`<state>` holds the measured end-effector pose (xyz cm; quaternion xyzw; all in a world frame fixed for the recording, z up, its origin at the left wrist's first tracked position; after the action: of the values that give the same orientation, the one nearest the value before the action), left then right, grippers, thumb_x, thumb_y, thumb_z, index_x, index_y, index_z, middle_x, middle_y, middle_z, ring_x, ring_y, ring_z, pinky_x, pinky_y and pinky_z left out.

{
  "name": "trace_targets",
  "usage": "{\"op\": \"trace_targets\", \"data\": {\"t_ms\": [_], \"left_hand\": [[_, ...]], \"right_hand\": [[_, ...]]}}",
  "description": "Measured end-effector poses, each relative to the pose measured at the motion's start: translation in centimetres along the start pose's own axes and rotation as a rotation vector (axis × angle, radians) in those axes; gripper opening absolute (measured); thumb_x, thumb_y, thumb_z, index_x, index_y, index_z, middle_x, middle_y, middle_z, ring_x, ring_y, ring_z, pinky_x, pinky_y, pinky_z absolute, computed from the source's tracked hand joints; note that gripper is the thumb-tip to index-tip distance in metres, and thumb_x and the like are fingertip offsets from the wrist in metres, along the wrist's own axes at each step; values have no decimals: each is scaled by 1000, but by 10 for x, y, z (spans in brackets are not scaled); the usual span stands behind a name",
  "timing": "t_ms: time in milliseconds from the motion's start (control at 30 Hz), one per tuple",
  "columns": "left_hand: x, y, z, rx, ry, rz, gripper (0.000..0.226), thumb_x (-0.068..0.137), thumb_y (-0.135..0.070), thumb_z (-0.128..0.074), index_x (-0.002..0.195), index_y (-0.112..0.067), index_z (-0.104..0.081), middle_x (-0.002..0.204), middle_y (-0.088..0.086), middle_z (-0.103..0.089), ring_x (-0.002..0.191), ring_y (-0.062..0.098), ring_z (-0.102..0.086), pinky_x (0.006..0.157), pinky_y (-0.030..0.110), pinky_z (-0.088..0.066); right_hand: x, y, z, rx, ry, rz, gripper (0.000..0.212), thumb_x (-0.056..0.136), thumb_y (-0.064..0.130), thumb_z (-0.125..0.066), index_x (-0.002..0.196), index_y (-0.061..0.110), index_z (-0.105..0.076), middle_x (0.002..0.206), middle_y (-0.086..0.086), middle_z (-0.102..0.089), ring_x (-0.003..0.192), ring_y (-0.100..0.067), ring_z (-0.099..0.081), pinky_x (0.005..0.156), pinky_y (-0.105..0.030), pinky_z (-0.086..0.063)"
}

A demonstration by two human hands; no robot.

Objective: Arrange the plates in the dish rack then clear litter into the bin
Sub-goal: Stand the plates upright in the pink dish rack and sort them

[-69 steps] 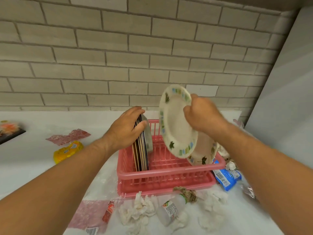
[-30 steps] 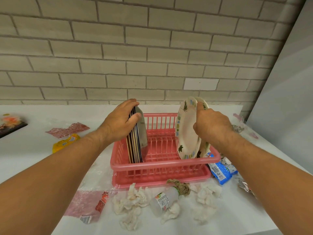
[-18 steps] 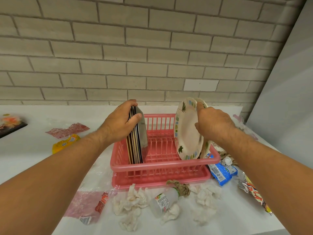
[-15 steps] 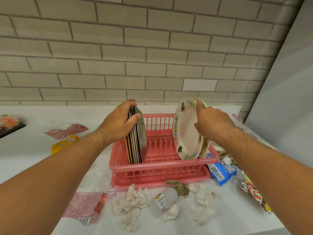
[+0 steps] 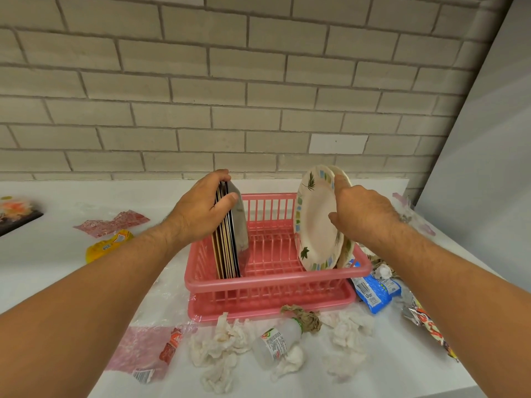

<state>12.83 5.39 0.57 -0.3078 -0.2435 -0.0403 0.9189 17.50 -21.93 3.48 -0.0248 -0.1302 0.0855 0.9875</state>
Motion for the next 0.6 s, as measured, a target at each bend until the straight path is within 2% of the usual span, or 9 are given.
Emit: {"op": "trace_targets", "data": {"t_ms": [167,300,367,433,500,600], "left_hand": [[0,-1,0,0,1,-7,44,96,-38,-46,137,-22,-39,137,-3,-49,121,15,-47,98,34,-41],[-1,1,-1,11,3,-22,43,98,-38,-41,139,-22,-39,143,-5,-44,128,14,-43,104,35,-39],[0,2,0,18,3,-43,42,99,-37,-40,139,-23,-42,145,-6,-42,132,13,-39,108,34,-35],[0,3,0,24,8,-62,42,100,-34,-39,140,-23,-44,148,-6,-38,136,10,-33,111,30,-28],[1,4,0,15,22,-59,41,101,-31,-39,141,-25,-44,150,-6,-34,139,9,-28,113,28,-23],[1,7,0,-18,47,-52,40,101,-31,-38,140,-31,-45,150,-7,-31,139,10,-26,115,34,-24]], "right_hand": [[-2,-2,6,-22,3,14,77,93,44,-54,151,15,-13,88,-3,-57,72,-20,-57,57,-31,-46],[-7,4,22,10,-108,3,56,96,52,-44,139,18,-33,83,-1,-51,69,-23,-52,53,-30,-38],[-13,15,32,120,-158,52,51,97,53,-40,136,19,-40,93,-3,-56,78,-24,-56,59,-31,-43],[-21,35,32,260,-121,143,53,97,55,-40,139,23,-42,110,-4,-62,93,-23,-61,74,-35,-49],[-28,60,22,436,-21,222,55,96,57,-40,139,24,-47,112,-4,-66,101,-20,-61,90,-39,-50],[-37,93,2,699,146,284,56,94,57,-45,140,24,-47,121,1,-63,107,-17,-59,95,-40,-50]]}}
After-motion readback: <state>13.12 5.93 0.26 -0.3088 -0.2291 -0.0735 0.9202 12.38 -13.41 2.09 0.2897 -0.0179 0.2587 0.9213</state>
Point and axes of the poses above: each hand's wrist, its own x-axis towards the middle knuckle, its own z-axis out of the back of the hand, y = z × x, the point moved 2 cm from there along x, towards the middle knuckle
